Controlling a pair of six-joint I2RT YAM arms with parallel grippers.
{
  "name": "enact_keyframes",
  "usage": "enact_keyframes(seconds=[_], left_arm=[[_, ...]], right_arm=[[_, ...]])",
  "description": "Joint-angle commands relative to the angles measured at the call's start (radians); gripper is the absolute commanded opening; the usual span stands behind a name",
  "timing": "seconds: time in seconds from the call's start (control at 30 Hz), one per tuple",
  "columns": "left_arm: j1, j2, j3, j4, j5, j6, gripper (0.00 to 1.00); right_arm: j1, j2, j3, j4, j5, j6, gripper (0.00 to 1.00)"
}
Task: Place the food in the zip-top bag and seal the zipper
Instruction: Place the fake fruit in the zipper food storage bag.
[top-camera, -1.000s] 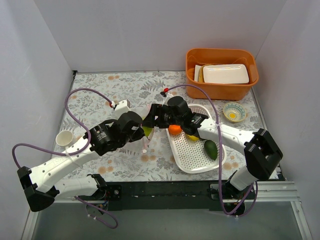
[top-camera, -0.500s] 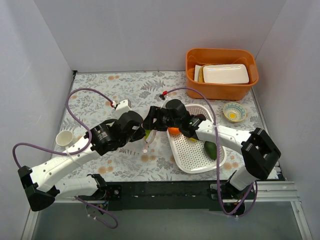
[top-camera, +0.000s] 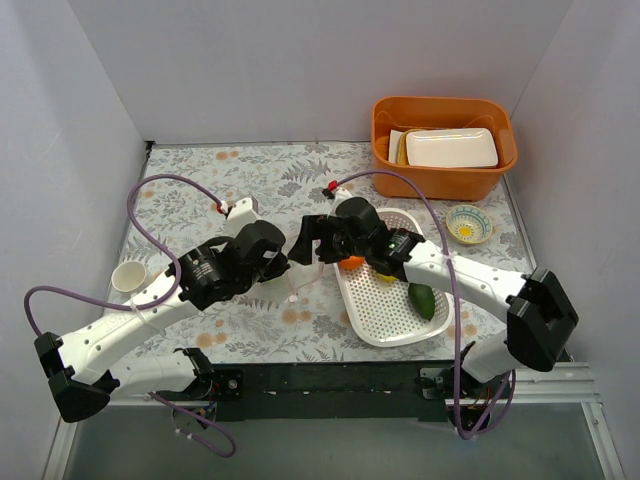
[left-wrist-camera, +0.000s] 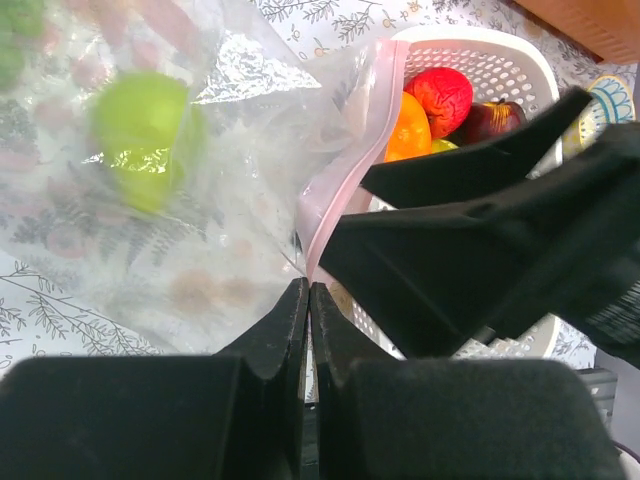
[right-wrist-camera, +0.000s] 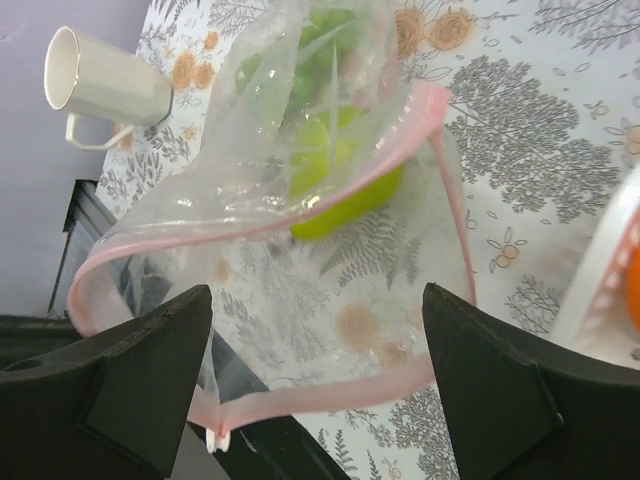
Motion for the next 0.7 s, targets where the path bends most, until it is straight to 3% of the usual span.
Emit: enact_keyframes(seconds=[0.0,0.27,0.67], left_arm=[[0.005,-0.013,0.033,-0.018,-0.05,-0.02,0.0],[0.005,-0.01,0.037,-0.015,-0.05,-0.02,0.0],[0.004,-0.022,0.015,-0.001,-0.03,-0.021,0.0]], right_arm=[[0.007,-0.109,0.029,-0.09,0.138,-0.059,0.93],[0.007,-0.206,-0.101,-0.104,0.213,-0.013,0.88],[-0.003,-0.055,-0.073,-0.019,0.038,-0.003,0.59]])
